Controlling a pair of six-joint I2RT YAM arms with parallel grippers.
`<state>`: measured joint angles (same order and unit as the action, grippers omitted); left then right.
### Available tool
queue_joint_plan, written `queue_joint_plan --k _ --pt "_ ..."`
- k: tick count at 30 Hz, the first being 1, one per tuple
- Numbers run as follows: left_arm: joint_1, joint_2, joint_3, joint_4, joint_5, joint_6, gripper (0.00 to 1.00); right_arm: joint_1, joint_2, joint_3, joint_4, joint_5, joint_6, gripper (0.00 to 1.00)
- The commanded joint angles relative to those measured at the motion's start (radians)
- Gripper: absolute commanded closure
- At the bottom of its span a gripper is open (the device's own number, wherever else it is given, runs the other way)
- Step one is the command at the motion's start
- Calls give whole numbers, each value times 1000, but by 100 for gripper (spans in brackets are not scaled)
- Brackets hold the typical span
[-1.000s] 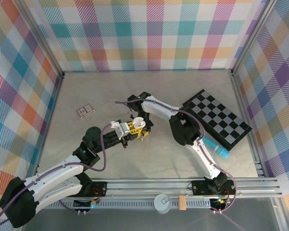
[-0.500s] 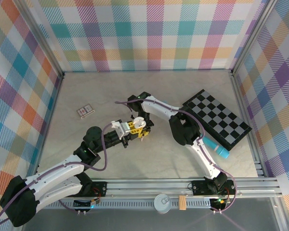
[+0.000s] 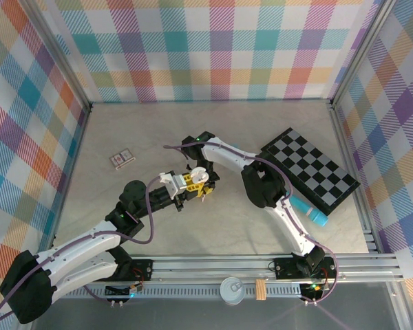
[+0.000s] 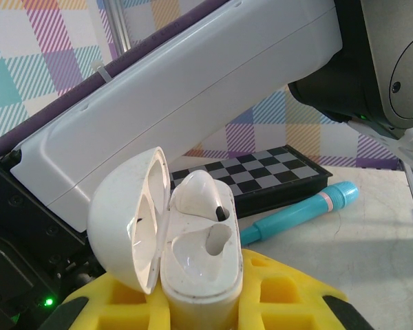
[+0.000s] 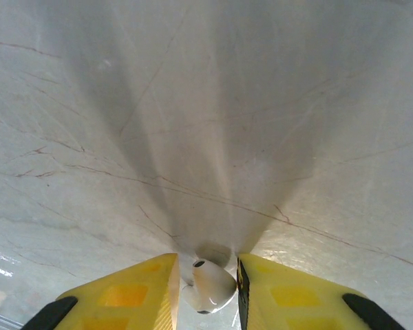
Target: Insert the wireless bluetooth earbuds into the charging case
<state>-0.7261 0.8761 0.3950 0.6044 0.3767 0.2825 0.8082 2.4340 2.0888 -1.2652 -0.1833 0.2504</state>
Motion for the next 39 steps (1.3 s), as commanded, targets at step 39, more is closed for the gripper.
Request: queue_joint_plan --k 39 --pt "1 -31 -57 25 -92 5 93 -113 -326 -247 61 146 10 81"
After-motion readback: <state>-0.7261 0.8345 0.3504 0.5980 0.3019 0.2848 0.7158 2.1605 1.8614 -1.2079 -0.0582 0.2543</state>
